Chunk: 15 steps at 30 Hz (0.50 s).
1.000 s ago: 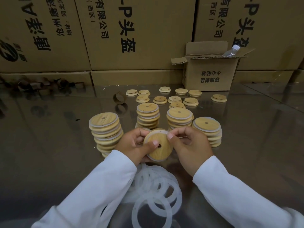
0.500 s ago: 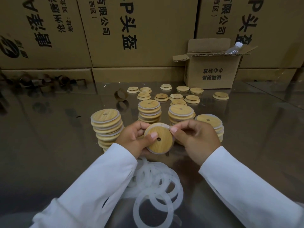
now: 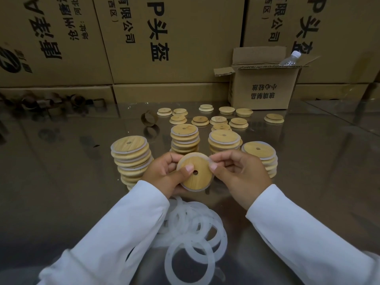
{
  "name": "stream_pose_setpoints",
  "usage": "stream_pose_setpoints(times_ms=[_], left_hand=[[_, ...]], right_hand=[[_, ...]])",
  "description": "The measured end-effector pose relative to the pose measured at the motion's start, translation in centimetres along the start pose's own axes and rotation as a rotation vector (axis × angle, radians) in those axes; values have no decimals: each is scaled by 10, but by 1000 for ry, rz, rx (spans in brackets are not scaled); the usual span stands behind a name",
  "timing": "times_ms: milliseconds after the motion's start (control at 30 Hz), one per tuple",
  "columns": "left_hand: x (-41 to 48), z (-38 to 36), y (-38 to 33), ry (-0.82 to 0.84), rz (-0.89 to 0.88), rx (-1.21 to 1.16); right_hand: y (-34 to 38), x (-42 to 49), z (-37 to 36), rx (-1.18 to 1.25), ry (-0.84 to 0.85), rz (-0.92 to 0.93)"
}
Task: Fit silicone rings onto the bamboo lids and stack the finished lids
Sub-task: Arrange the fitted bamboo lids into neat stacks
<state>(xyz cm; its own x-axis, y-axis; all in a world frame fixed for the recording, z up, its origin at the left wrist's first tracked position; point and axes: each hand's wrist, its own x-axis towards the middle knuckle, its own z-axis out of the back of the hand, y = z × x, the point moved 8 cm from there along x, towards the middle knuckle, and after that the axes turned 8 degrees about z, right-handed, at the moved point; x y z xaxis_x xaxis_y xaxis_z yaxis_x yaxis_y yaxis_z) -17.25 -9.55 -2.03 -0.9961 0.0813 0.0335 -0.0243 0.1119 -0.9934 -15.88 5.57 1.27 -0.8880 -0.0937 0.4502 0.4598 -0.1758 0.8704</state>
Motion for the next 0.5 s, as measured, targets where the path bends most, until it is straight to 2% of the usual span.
stream_pose_setpoints(times_ms=[133,500], left_hand=[[1,1,0,-8,14,-12],[-2,1,-6,-38,-22,43]], right_hand=[[0,-1,-1,-51,22,17],[-11,0,-4,21,21,-122]])
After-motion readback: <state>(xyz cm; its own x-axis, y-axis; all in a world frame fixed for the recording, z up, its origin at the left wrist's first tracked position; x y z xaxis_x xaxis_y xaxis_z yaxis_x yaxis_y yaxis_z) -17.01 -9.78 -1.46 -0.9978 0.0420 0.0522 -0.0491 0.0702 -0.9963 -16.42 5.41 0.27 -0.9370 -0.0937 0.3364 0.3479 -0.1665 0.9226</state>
